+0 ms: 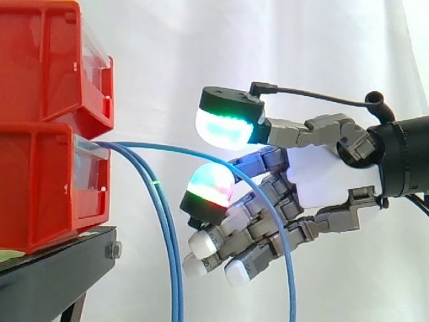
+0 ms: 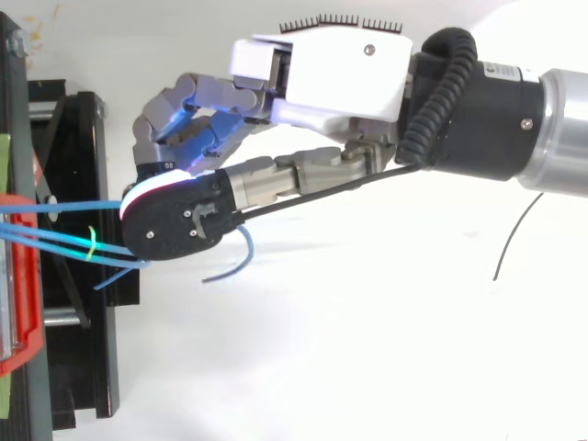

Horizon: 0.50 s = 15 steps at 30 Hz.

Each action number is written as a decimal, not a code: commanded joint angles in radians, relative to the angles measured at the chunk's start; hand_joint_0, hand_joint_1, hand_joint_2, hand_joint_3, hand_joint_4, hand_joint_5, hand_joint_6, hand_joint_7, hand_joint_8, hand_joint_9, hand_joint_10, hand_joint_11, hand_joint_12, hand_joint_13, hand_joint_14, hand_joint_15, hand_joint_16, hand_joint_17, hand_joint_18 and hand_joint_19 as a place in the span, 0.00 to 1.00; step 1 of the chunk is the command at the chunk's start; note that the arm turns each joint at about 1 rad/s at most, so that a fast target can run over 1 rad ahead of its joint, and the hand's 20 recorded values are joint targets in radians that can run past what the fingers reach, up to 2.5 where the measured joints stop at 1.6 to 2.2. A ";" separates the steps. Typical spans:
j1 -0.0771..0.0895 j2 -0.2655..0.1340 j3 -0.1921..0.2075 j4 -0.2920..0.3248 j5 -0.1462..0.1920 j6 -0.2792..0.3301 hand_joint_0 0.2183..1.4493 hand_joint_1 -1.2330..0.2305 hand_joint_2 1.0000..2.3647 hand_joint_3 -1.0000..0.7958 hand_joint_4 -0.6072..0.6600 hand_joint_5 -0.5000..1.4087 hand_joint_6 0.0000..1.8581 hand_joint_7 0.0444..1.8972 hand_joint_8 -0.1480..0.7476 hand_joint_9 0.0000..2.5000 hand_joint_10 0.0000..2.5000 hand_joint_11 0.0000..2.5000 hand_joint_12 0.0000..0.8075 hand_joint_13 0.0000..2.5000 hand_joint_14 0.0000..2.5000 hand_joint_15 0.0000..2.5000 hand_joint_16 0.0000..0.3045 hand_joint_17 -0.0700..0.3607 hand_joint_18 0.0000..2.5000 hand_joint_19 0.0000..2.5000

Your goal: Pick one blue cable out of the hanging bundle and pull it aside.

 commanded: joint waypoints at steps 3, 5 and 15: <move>-0.002 0.001 0.000 -0.003 0.000 0.000 0.28 0.43 0.01 0.44 0.60 0.19 0.48 0.56 0.58 0.35 0.01 0.16 0.46 0.22 0.00 0.11 0.18 0.45 0.21 0.20; -0.002 0.001 0.000 -0.003 0.000 0.001 0.29 0.40 0.01 0.47 0.61 0.19 0.49 0.56 0.59 0.35 0.00 0.17 0.48 0.22 0.00 0.11 0.19 0.46 0.22 0.20; -0.002 -0.001 0.000 -0.007 0.000 0.001 0.34 0.28 0.02 0.51 0.53 0.18 0.50 0.62 0.55 0.33 0.01 0.17 0.45 0.22 0.00 0.11 0.17 0.43 0.21 0.19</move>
